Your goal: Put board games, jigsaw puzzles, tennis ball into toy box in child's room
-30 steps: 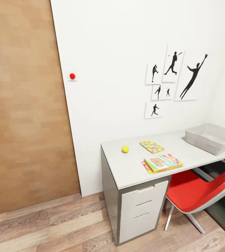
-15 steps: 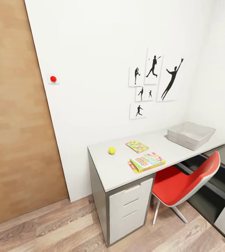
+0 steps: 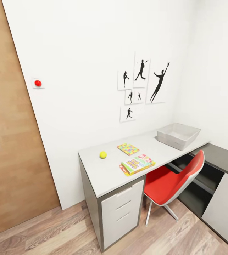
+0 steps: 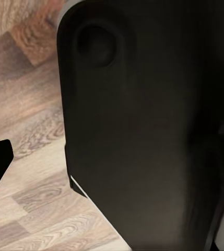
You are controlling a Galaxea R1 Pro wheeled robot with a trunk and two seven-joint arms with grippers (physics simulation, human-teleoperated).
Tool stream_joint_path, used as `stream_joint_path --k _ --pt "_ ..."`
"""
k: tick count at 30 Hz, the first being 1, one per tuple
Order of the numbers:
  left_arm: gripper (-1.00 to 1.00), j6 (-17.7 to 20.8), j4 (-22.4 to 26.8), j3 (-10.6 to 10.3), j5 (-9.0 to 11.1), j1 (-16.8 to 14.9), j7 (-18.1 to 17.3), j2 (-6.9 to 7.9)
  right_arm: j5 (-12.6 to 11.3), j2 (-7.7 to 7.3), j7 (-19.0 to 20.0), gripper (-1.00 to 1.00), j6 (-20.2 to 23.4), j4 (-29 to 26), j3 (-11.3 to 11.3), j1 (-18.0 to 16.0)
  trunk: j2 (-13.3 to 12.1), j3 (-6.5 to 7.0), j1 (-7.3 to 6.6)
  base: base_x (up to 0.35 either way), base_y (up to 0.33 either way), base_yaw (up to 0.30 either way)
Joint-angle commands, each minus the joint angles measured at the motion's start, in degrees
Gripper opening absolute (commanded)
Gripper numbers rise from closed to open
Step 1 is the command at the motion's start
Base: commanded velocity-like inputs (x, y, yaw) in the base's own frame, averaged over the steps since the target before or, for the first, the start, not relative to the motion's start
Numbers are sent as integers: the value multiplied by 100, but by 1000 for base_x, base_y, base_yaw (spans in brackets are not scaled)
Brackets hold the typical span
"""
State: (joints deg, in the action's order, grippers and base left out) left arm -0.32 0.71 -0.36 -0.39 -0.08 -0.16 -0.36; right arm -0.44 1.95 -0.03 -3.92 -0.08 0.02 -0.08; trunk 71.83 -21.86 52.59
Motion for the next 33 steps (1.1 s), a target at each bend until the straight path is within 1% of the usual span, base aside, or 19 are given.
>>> stream_joint_path --k 1,21,26,33 --pt "100 -3 8 -2 -4 -1 -2 2 -6 0 -3 100 -13 -1 -1 -1 -39 13 -23 0 0 -43" --pt "100 31 249 2 -13 -1 4 26 -10 6 -14 100 -50 -1 -18 -1 -841 372 -462 0 0 -7" --pt "100 81 446 5 -13 -1 6 27 -14 35 -14 100 -269 -1 -27 -1 -1041 462 -572 0 0 0" --pt "100 173 671 3 -4 -20 12 51 -26 84 -14 100 -792 -1 -36 -1 -1322 588 -726 0 0 0"
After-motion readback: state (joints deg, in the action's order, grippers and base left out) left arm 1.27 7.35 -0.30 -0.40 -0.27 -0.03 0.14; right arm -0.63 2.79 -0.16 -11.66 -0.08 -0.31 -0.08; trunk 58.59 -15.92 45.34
